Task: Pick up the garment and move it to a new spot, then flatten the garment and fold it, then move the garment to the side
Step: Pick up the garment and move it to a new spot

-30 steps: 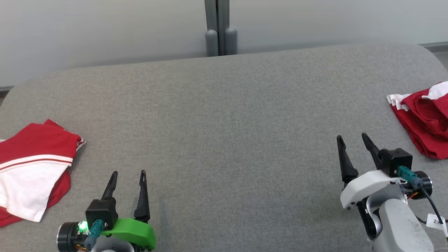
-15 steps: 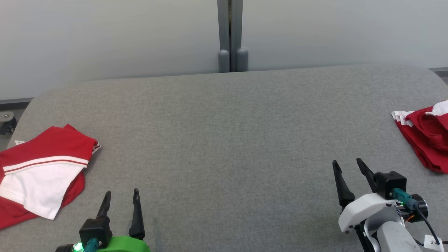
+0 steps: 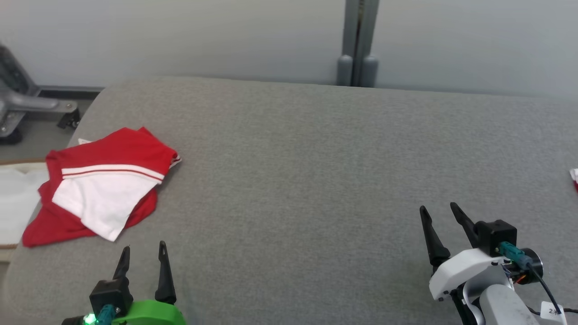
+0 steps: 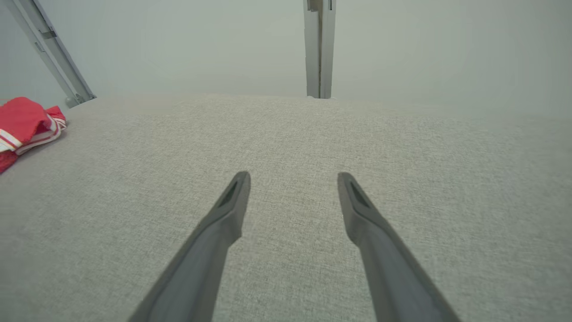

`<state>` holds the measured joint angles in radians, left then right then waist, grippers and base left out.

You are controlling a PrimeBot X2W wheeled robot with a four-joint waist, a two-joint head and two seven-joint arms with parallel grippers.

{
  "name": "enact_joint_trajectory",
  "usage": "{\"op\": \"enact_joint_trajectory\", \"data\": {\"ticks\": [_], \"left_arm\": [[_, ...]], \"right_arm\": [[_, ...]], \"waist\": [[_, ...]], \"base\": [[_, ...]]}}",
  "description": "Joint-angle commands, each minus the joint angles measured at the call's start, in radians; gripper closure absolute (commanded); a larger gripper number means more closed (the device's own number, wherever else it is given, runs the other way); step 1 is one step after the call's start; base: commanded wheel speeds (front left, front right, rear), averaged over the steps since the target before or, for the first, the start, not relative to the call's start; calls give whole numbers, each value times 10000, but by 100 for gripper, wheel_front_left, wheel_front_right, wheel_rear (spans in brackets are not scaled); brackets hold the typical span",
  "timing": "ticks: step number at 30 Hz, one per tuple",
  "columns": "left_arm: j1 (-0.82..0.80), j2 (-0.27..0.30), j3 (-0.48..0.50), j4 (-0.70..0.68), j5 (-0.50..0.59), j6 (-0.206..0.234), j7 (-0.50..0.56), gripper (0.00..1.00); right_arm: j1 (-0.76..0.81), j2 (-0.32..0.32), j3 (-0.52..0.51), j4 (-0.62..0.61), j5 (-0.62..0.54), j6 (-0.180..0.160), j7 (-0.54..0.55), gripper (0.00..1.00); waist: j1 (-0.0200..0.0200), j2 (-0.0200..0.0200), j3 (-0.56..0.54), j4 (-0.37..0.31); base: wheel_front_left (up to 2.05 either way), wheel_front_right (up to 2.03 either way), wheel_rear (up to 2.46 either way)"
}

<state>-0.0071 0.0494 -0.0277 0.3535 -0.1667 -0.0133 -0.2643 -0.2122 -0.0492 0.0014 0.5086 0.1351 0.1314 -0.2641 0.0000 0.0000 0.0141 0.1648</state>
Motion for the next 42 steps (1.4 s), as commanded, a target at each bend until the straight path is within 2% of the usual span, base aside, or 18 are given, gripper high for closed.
{"op": "enact_joint_trajectory", "data": {"ticks": [1, 10, 16, 20, 25, 30, 37, 42], "left_arm": [[-138, 33, 80, 11, -44, 44, 1, 0], [140, 31, 782, 200, -33, 96, 0, 0], [219, 30, 1175, 298, -374, -40, 1, 0], [62, 26, 1291, 404, -574, -149, 0, 0], [-680, 26, 1402, 749, -1113, -524, 1, 0], [-2355, 46, 1724, 1513, -1295, -924, 1, 0], [-4895, 573, 1988, 2718, -1475, -1168, 1, 0], [-6371, 1318, 1587, 3516, -1954, -1184, 0, 0]], "right_arm": [[-29, -41, 27, -30, 64, -15, -3, 0], [-162, -42, 391, 61, 278, -16, -3, 0], [-325, -42, 643, 216, 499, -16, -3, 0], [-536, -56, 845, 208, 265, -16, -3, 0], [-931, -53, 926, 42, -274, -16, -3, 0], [-1575, -170, 1085, -191, -959, -16, -3, 0], [-2502, -435, 1266, -746, -1129, -16, -3, 0], [-3006, -404, 1359, -1040, -1213, -16, -3, 0]], "waist": [[0, 0, 318, 1343], [0, 0, 432, 3179], [0, 0, 569, 3555], [0, 0, 833, 3358], [0, 0, 1515, 2899], [0, 0, 2711, 2399], [0, 0, 4242, 1815], [0, 0, 5119, 1263]], "base": [[0, 0, 0], [0, 0, 0], [0, 0, 0], [0, 0, 0], [0, 0, 0], [0, 0, 0], [0, 0, 0], [0, 0, 0]]}}
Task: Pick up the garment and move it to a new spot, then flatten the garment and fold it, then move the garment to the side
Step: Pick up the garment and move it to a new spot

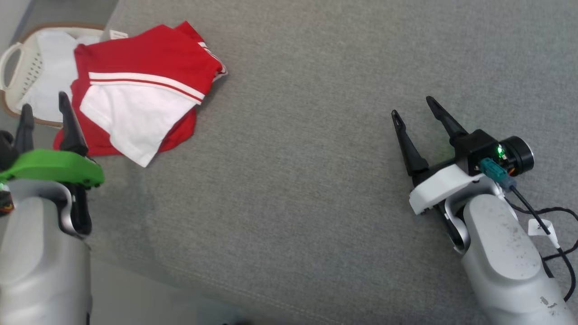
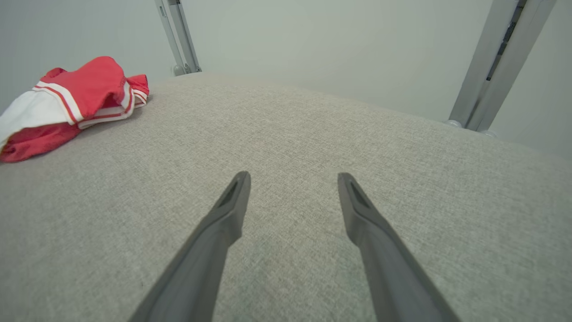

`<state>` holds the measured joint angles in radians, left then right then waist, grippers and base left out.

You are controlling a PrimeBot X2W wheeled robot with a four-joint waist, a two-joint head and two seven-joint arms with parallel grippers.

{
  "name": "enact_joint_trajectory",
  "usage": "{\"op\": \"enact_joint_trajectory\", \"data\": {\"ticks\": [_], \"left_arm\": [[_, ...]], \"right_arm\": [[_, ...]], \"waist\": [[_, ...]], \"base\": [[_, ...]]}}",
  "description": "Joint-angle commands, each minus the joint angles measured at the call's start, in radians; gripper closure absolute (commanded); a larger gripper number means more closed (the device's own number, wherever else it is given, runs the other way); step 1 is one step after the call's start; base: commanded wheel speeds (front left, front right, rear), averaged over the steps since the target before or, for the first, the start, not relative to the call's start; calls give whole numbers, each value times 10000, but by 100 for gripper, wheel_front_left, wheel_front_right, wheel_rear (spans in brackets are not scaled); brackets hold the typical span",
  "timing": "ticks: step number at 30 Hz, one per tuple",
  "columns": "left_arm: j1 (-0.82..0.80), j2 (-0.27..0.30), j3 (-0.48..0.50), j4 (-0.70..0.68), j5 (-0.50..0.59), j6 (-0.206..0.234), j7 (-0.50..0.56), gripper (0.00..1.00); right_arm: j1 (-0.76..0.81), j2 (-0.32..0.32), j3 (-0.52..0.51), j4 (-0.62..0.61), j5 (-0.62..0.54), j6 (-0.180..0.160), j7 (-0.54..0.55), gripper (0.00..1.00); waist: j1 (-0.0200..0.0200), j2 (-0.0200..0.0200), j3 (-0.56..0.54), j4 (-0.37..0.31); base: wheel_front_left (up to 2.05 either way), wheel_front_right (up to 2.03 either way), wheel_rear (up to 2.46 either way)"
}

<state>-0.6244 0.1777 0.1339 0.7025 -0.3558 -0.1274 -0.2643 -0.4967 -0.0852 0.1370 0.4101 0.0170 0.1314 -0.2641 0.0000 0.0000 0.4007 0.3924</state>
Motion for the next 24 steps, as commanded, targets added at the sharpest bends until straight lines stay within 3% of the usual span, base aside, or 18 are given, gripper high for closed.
{"op": "enact_joint_trajectory", "data": {"ticks": [1, 7, 12, 16, 17, 24], "left_arm": [[-425, 237, -173, 241, -225, -44, 0, 0], [-1427, 954, -1119, 1587, -1246, -38, -2, 0], [-1784, 1126, -1617, 2878, -1980, -38, 116, 0], [-1763, 948, -1929, 3710, -2578, -40, 510, 0], [-1742, 958, -2060, 3812, -2578, -40, 467, 100], [-2089, 1648, -2255, 2831, -2300, -58, 15, 100]], "right_arm": [[-253, -29, 65, -126, -58, -16, -3, 0], [-580, 19, 281, -435, -82, -17, 0, 0], [-567, 49, 374, -652, -50, -19, 13, 0], [-455, 61, 301, -623, -4, -19, 39, 0], [-409, 51, 259, -557, 17, -20, 40, 0], [-90, 175, 98, -417, 215, -20, 48, 0]], "waist": [[0, 0, 1418, -1130], [0, 0, 2027, -1742], [0, 0, 2175, -2097], [0, 0, 2077, -2258], [0, 0, 2016, -2287], [0, 0, 1218, -2442]], "base": [[0, 0, 0], [0, 0, 0], [0, 0, 0], [0, 0, 0], [0, 0, 0], [0, 0, 0]]}}
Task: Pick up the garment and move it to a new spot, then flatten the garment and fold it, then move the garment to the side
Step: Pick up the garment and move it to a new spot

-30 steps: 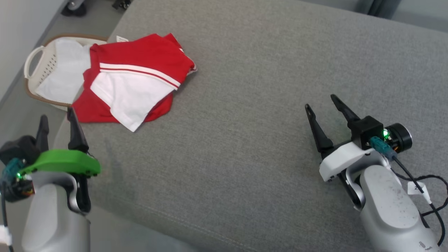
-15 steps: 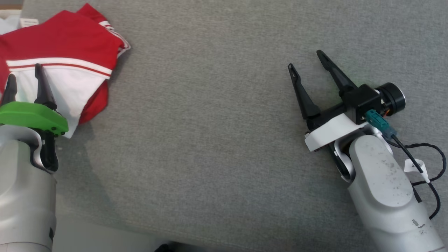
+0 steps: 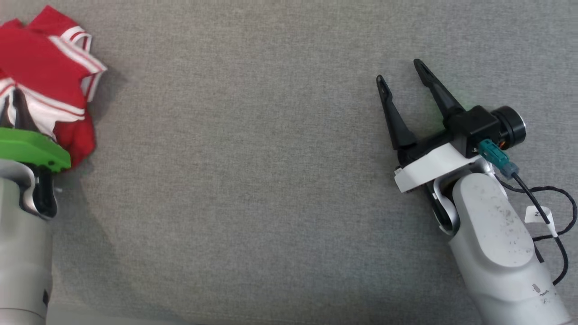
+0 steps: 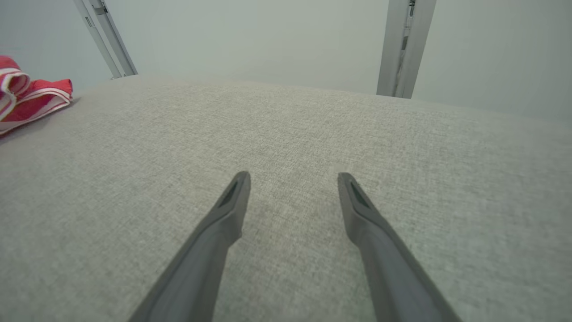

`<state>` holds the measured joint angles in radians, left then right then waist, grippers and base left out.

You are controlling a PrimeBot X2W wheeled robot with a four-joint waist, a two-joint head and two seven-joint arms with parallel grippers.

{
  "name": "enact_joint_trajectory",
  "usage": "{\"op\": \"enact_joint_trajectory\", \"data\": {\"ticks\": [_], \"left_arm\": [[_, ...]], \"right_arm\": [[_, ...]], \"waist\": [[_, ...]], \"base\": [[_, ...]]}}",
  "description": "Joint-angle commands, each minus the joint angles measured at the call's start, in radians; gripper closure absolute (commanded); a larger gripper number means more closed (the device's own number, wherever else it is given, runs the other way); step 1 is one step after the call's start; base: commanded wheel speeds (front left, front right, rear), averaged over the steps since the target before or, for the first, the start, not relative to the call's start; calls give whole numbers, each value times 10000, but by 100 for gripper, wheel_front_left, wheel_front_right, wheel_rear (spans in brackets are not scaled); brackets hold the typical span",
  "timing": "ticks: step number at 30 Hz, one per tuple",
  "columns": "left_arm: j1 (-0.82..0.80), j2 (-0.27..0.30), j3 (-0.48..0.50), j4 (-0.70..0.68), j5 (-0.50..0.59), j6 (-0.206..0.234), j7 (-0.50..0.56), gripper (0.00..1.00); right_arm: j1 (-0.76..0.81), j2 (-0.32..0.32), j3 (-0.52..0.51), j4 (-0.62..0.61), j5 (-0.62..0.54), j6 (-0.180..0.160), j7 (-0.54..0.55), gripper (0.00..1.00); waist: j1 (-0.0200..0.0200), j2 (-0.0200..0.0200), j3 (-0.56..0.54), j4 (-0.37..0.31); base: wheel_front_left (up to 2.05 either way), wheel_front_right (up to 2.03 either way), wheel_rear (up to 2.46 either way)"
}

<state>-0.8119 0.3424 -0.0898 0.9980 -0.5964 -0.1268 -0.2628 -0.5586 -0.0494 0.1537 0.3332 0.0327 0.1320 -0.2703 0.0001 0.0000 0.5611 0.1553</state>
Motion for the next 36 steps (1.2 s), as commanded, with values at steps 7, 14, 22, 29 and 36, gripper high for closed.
{"op": "enact_joint_trajectory", "data": {"ticks": [7, 14, 22, 29, 36], "left_arm": [[312, 118, 575, -2933, 946, -29, -25, 100], [704, -333, -550, -4618, 1469, -29, -26, 100], [995, -1500, -2494, -5184, 1194, -29, -28, 100], [1122, -2404, -3690, -4759, 939, -29, -27, 100], [1647, -2693, -3640, -3934, 1334, 90, -28, 0]], "right_arm": [[925, -53, -106, 371, 429, -23, 60, 0], [1492, -40, 114, 403, 1190, -21, 60, 0], [1896, -32, 329, 373, 1577, -21, 59, 0], [2163, -32, 361, 384, 1764, -21, 59, 0], [2399, -31, 272, 438, 1804, -21, 59, 0]], "waist": [[-1, 0, -1634, -612], [-1, 0, -2590, -1725], [-1, 0, -3045, -3358], [-1, 0, -3137, -4280], [-1, 0, -3248, -4334]], "base": [[0, 0, 0], [0, 0, 0], [0, 0, 0], [0, 0, 0], [0, 0, 0]]}}
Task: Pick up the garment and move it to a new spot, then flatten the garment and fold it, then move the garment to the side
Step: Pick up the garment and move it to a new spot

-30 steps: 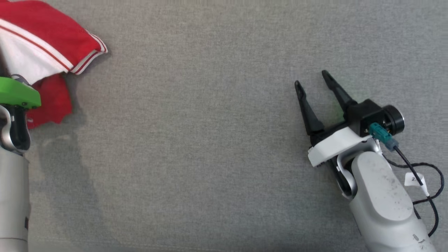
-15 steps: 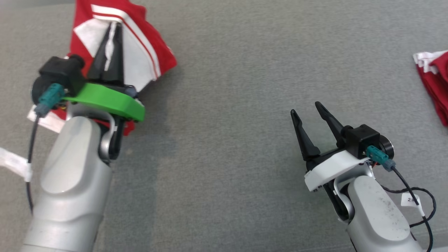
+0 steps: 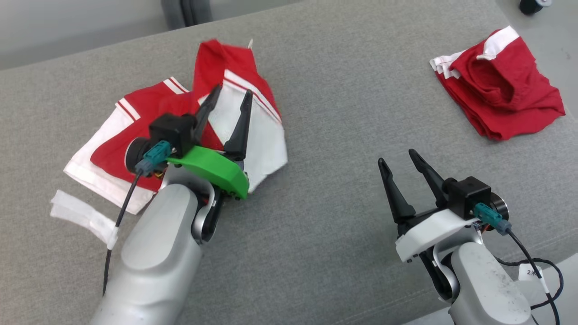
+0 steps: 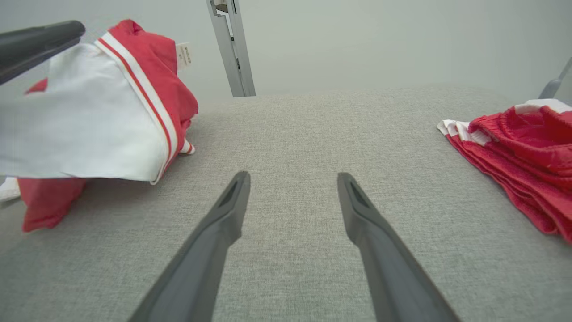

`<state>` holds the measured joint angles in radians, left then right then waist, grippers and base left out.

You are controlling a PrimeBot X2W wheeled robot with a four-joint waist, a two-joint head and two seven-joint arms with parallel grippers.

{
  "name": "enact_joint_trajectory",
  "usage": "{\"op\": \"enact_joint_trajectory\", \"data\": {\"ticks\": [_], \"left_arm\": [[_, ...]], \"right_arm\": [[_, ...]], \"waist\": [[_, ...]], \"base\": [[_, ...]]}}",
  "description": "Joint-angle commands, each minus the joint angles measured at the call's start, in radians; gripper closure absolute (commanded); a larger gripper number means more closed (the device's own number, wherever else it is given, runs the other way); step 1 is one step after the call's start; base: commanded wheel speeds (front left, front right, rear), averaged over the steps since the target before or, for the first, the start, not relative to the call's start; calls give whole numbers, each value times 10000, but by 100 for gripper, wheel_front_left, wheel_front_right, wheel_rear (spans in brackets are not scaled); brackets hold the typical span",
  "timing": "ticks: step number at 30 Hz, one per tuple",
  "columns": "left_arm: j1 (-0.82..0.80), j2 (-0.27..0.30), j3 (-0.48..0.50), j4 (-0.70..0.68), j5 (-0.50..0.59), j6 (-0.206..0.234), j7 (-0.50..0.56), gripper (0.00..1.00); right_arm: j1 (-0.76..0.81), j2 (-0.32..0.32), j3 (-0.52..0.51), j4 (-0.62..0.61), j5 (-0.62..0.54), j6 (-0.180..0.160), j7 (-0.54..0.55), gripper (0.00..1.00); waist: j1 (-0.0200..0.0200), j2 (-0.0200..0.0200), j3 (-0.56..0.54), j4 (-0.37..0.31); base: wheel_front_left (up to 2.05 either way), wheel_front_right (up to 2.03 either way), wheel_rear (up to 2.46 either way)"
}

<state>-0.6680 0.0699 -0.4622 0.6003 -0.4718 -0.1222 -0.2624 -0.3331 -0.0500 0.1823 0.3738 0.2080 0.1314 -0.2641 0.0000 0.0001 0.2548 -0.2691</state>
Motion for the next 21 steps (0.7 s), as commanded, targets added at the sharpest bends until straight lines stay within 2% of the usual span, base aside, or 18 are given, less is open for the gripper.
{"op": "enact_joint_trajectory", "data": {"ticks": [1, 7, 16, 21], "left_arm": [[328, 18, 236, 37, 198, 134, -32, 0], [1363, 193, 1326, -409, 1010, 440, -19, 0], [3756, 307, 3202, -1474, 1954, 567, -20, 0], [5368, 151, 3855, -2332, 2600, 397, -20, 0]], "right_arm": [[183, -22, -51, 47, 60, -16, -2, 0], [326, -25, -249, 89, 113, -16, -2, 0], [1008, -32, -518, 377, 39, -16, -2, 0], [1486, -28, -489, 624, 124, -16, -2, 0]], "waist": [[0, -1, -216, -34], [0, -1, -568, 508], [0, -1, -1564, 1414], [0, -1, -1978, 1686]], "base": [[0, 0, 0], [0, 0, 0], [0, 0, 0], [0, 0, 0]]}}
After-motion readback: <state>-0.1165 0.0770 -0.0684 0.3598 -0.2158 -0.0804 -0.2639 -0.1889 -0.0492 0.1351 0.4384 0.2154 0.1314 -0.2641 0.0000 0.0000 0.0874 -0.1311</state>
